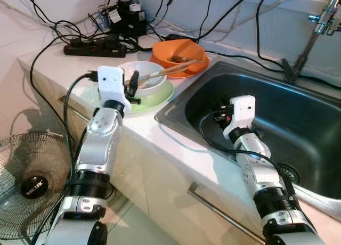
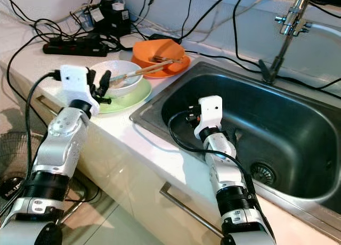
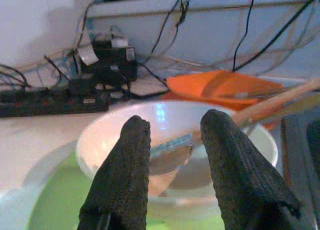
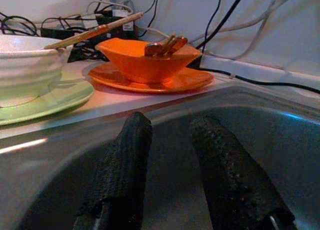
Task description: Kitchen organization
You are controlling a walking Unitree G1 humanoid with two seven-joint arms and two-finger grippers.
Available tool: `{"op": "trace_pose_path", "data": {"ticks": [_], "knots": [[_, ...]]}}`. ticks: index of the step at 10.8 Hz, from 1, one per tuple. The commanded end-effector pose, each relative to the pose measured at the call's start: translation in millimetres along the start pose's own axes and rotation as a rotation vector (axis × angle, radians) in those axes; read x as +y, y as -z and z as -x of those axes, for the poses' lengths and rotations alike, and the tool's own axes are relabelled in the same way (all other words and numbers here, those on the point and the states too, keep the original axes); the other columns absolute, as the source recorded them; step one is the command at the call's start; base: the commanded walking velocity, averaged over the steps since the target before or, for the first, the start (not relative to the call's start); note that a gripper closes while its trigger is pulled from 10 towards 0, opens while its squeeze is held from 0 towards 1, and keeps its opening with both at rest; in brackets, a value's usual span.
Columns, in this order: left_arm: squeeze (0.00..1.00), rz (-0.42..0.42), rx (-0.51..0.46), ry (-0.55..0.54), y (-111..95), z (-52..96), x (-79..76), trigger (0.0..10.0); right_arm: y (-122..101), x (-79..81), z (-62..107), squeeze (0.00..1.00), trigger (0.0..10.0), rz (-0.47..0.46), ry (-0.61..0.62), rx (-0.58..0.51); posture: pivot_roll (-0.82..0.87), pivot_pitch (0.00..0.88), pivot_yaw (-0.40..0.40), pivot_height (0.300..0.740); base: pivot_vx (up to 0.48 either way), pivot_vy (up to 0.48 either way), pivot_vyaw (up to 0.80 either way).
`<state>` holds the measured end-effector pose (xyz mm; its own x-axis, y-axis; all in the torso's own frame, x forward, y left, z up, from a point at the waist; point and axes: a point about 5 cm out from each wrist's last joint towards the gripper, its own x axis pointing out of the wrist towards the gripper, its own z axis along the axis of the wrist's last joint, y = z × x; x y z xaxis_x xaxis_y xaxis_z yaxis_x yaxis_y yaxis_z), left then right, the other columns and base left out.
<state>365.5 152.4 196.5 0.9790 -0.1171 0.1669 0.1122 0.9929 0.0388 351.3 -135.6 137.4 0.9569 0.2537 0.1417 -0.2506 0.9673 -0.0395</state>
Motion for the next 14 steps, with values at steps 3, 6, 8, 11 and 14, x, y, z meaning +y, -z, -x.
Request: {"op": "trace_pose_path", "data": {"ticks": [3,6,8,11,14], "knots": [[0.0,-0.01,0.068,0.013,13,2.9,1.3,10.0,-2,1.7,-0.1,0.0,10.0,-0.008,0.003,-0.009,0.17,0.0,0.012,0.74,0.0,0.0,0.0],[0.0,-0.037,0.101,-0.004,21,9.2,7.5,10.0,-2,5.5,-2.6,0.0,10.0,-0.012,-0.009,-0.009,0.19,0.0,0.006,0.74,0.0,0.0,0.0],[0.0,-0.053,0.111,-0.029,22,11.8,14.1,10.0,-4,6.7,-3.2,0.0,10.0,-0.014,-0.011,-0.014,0.19,0.0,0.006,0.74,0.0,0.0,0.0],[0.0,-0.092,0.111,-0.089,18,14.5,33.6,10.0,-3,5.7,-2.9,0.0,10.0,-0.015,-0.002,-0.014,0.19,0.0,0.007,0.74,0.0,0.0,0.0],[0.0,-0.12,0.091,-0.115,11,12.4,39.6,10.0,-4,3.9,-3.4,0.0,10.0,-0.014,0.004,-0.016,0.19,0.005,0.009,0.74,0.0,0.0,0.0]]}}
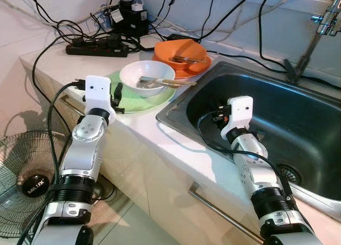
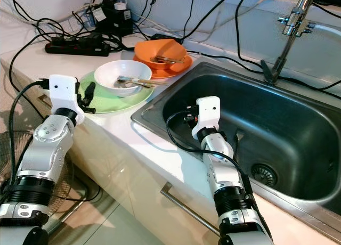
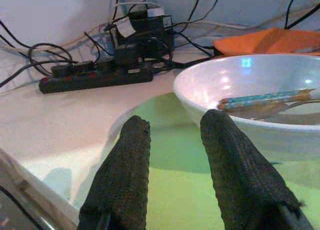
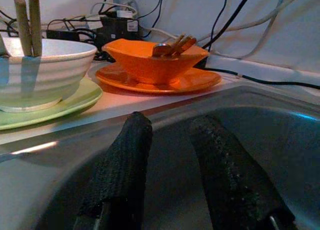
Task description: Kitchen organization
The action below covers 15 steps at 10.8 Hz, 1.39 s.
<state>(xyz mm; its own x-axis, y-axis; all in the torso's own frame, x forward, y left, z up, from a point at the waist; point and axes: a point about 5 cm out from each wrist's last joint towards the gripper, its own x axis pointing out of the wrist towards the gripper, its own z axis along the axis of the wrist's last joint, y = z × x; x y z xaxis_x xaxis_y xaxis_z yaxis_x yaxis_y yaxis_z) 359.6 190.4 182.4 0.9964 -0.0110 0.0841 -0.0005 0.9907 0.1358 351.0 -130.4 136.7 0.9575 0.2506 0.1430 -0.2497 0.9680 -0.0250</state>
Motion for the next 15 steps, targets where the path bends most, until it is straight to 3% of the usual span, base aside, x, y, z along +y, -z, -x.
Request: {"op": "trace_pose_path", "data": {"ticks": [1,3,5,7,8,9,10,12,15], "knots": [[0.0,-0.023,-0.023,-0.021,-7,-0.3,3.8,10.0,-5,-1.0,-2.3,0.0,10.0,0.0,0.001,-0.014,0.19,0.003,0.009,0.74,0.0,0.0,0.0],[0.0,-0.07,-0.14,0.015,-27,-0.2,-4.4,10.0,-4,0.3,-2.5,0.0,10.0,-0.002,-0.002,-0.015,0.19,0.0,0.009,0.74,0.0,0.0,0.0],[0.0,-0.09,-0.239,0.169,-43,2.8,-31.0,10.0,-4,0.7,-2.5,0.0,10.0,-0.001,-0.004,-0.014,0.19,0.0,0.011,0.74,0.0,0.0,0.0],[0.0,-0.105,-0.216,0.296,-35,4.5,-58.4,10.0,-3,1.0,-2.7,0.0,10.0,-0.001,-0.003,-0.013,0.18,0.0,0.013,0.74,0.0,0.0,0.0],[0.0,-0.261,-0.226,0.379,-33,6.0,-74.8,10.0,-4,0.7,-3.0,0.0,10.0,-0.002,0.0,-0.014,0.18,0.0,0.015,0.74,0.0,0.0,0.0],[0.0,-0.307,-0.232,0.398,-33,6.3,-78.7,10.0,-4,0.6,-2.9,0.0,10.0,-0.002,0.001,-0.015,0.18,0.0,0.015,0.74,0.0,0.0,0.0],[0.0,-0.468,-0.233,0.45,-29,6.2,-89.4,10.0,-3,0.3,-2.2,0.0,10.0,-0.004,0.004,-0.013,0.18,0.0,0.016,0.74,0.0,0.0,0.0],[0.0,-0.633,-0.244,0.491,-26,5.4,-96.3,10.0,-3,0.0,-2.2,0.0,10.0,-0.006,0.012,-0.013,0.18,0.0,0.022,0.74,0.0,0.0,0.0],[0.0,-0.652,-0.262,0.502,-32,2.5,-98.8,10.0,-3,1.0,-2.4,0.0,10.0,-0.01,0.011,-0.013,0.18,0.0,0.023,0.74,0.0,0.0,0.0]]}}
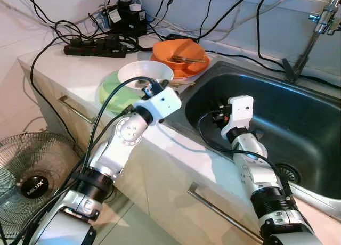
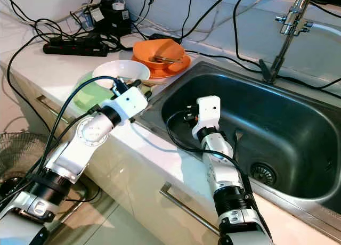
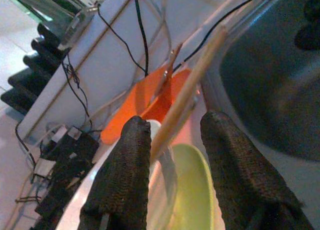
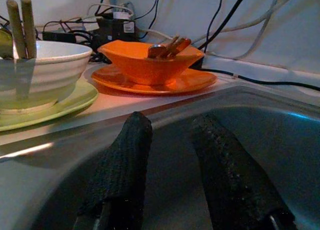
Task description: Kitchen organization
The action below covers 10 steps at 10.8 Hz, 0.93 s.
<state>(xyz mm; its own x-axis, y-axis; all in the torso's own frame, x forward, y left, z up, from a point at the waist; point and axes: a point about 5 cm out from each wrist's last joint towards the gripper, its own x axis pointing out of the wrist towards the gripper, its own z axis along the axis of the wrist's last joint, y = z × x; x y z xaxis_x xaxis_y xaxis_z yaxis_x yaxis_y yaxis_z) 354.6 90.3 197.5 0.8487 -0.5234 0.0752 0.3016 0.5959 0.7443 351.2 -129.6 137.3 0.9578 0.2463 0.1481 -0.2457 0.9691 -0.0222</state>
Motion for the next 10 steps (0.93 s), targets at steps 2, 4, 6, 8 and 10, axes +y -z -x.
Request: {"op": "trace_pose_path", "data": {"ticks": [2,4,6,8,10], "knots": [[0.0,-0.038,-0.013,0.016,-2,-6.8,-0.2,10.0,-1,2.6,-2.2,0.0,10.0,-0.01,0.002,-0.007,0.18,0.0,0.023,0.74,0.0,0.0,0.0],[0.0,-0.046,-0.008,0.033,-3,-16.4,-2.7,10.0,-2,2.4,-2.3,0.0,10.0,-0.007,0.004,-0.01,0.17,0.0,0.027,0.74,0.0,0.0,0.0],[0.0,-0.049,-0.008,0.035,-5,-23.2,-2.5,10.0,-3,0.7,-1.8,0.0,10.0,-0.005,0.011,-0.013,0.17,0.0,0.031,0.74,0.0,0.0,0.0],[0.0,-0.054,-0.005,0.023,-2,-27.0,-2.2,6.4,-3,-0.2,-1.7,0.0,10.0,-0.005,0.017,-0.013,0.16,0.0,0.034,0.74,0.0,0.0,0.0],[0.0,-0.056,-0.008,0.007,-2,-27.9,0.8,0.0,-3,-0.2,-2.2,0.0,10.0,-0.006,0.019,-0.014,0.17,0.0,0.031,0.74,0.0,0.0,0.0]]}}
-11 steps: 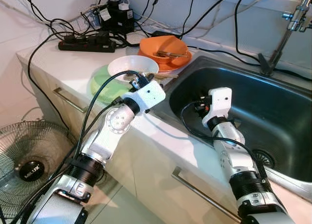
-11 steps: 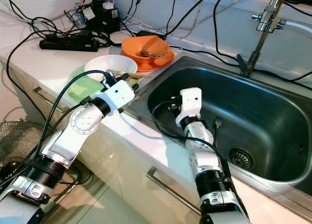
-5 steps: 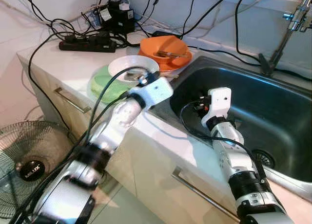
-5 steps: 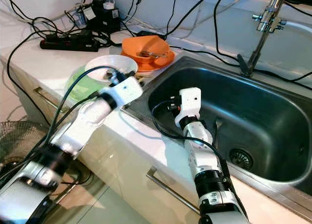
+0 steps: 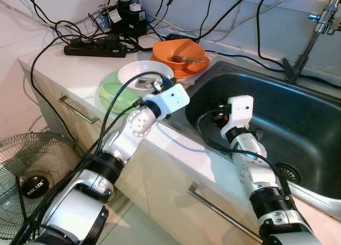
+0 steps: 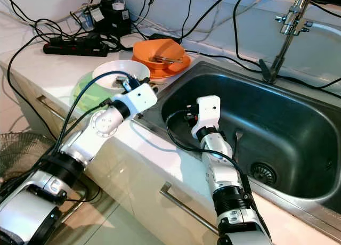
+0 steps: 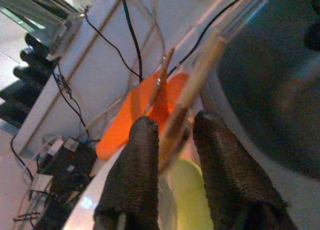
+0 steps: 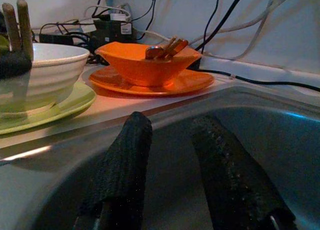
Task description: Kitchen organization
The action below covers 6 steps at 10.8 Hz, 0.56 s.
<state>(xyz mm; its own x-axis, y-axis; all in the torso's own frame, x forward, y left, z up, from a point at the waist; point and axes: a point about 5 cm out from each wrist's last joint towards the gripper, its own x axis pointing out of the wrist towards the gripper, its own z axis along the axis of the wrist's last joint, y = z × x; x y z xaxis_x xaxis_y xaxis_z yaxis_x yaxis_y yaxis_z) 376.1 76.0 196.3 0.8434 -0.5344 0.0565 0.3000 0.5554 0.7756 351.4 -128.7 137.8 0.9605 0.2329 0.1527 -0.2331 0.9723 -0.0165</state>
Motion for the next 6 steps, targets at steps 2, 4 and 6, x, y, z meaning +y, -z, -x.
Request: {"op": "trace_pose_path", "data": {"ticks": [2,4,6], "knots": [[0.0,-0.01,-0.02,-0.018,-3.2,-2.4,3.7,0.0,-2.5,0.3,-2.0,0.0,10.0,-0.004,0.0,-0.011,0.17,0.0,0.031,0.74,0.0,0.0,0.0],[0.0,-0.012,-0.024,-0.022,-2.7,-2.3,4.2,0.0,-2.1,0.7,-1.9,0.0,10.0,-0.004,-0.001,-0.009,0.17,0.0,0.031,0.74,0.0,0.0,0.0],[0.0,-0.015,-0.032,-0.032,-4.6,-1.8,6.5,0.0,-2.0,0.9,-1.9,0.0,10.0,-0.004,-0.005,-0.008,0.17,0.0,0.028,0.74,0.0,0.0,0.0]]}}
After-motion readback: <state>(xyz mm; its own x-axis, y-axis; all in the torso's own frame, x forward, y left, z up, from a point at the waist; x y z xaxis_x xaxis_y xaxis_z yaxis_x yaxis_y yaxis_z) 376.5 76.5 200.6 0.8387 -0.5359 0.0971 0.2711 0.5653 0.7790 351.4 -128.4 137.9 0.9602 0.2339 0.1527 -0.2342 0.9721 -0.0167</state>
